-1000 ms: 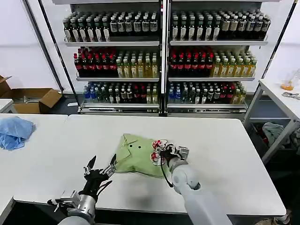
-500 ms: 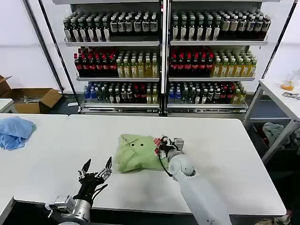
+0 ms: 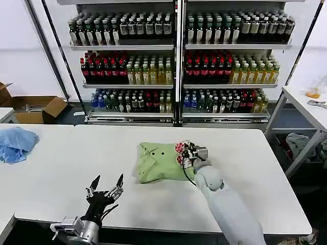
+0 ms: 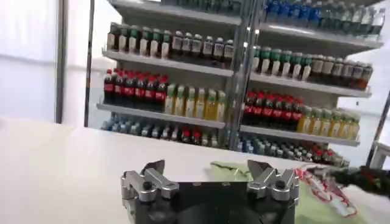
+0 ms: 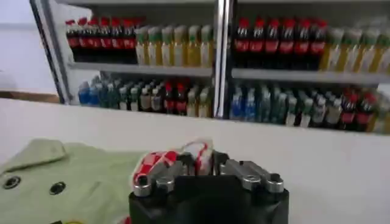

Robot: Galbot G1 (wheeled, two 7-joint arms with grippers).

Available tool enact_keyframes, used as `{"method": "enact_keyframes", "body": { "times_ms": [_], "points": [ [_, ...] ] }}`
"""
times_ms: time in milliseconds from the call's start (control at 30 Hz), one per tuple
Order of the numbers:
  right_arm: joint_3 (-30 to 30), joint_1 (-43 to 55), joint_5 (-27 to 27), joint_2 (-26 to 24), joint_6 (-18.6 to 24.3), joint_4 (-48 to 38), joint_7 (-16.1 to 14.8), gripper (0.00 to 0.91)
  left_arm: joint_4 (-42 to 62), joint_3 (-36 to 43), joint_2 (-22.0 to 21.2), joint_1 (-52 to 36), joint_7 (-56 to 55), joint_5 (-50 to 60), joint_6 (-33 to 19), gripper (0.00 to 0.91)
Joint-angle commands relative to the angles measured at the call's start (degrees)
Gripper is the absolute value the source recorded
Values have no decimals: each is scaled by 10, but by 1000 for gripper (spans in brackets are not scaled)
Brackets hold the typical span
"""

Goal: Fold and organize the clothes.

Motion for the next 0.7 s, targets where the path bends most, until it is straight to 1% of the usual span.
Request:
{"method": "enact_keyframes", "body": {
  "times_ms": [33,133,200,233,300,367,533,700],
  "points": [
    [61,-198,-135,-42,157,208,25,907,-8,-3,2,14,7,23,-5,907],
    [85,-252,-139,-64,178,258,36,907,-11,-2,0,9,11,27,-7,907],
    [102,-283,-137,-77,169,295,44,907,-11,1,-3,5,14,28,-7,907],
    [107,-288,-130,-78,165,300,44,907,-11,3,-4,4,14,29,-7,907],
    [116,-306,-104,-85,162,317,42,907,-11,5,-6,2,16,30,-7,907],
    [124,-318,-97,-86,165,330,39,907,-13,5,-6,4,18,30,-7,907],
    [131,-352,-106,-84,165,354,29,907,-14,-4,-5,11,23,31,-10,907],
    [127,-376,-114,-69,183,371,25,907,-23,-12,1,20,41,45,-17,907]
  ]
}}
